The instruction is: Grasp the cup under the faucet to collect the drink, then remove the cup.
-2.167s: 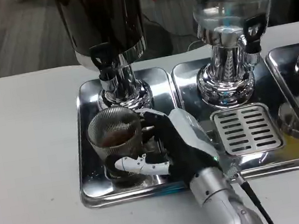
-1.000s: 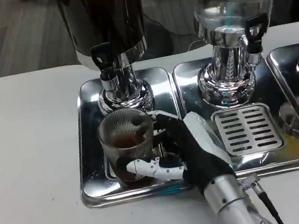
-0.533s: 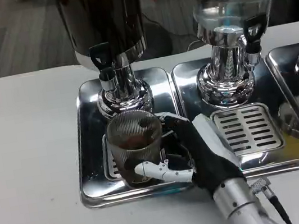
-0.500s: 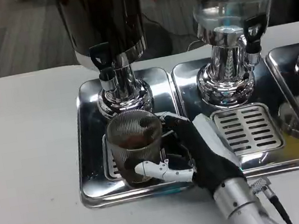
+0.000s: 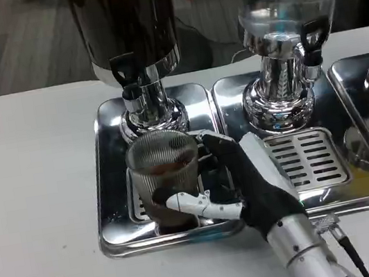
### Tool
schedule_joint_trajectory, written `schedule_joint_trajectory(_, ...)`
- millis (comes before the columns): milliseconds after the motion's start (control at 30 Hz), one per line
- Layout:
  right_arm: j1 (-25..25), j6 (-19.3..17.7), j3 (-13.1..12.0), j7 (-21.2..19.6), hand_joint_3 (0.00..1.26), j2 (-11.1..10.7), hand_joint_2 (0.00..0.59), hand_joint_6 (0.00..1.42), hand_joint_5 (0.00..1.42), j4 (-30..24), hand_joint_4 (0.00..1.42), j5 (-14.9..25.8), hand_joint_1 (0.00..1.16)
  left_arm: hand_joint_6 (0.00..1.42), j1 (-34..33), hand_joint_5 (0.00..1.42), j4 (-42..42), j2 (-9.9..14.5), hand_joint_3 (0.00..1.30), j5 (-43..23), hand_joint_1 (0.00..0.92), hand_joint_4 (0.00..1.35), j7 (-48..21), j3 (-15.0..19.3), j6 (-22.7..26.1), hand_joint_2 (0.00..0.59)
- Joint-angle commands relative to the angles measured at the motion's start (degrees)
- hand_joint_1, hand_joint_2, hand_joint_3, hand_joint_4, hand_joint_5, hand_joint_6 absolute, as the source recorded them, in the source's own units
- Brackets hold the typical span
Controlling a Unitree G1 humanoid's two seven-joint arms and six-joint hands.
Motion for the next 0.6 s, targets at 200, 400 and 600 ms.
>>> schedule_joint_trajectory(200,1.6,-4.5,-0.5,0.3,0.41,-1.9,0.143,0.37,0.53,-1.6,0.48,0.8,0.56,0.37,-0.5,0.17,-1.3,0.8,0.29,0.0,0.0,0.15,-1.7,-1.1,1.4,0.115)
schedule_joint_trajectory(400,2.1,-5.2,-0.9,0.8,0.41,-2.3,0.141,0.37,0.53,0.0,0.48,1.7,0.55,0.37,-0.4,0.17,-1.3,1.0,0.29,-1.2,0.0,0.15,-1.9,-0.6,1.5,0.115)
schedule_joint_trajectory(600,2.1,-6.2,-1.4,0.8,0.42,-2.2,0.141,0.38,0.53,0.6,0.48,2.4,0.55,0.37,-0.5,0.17,-0.9,1.0,0.29,-1.0,0.0,0.15,-1.7,-1.0,1.4,0.115)
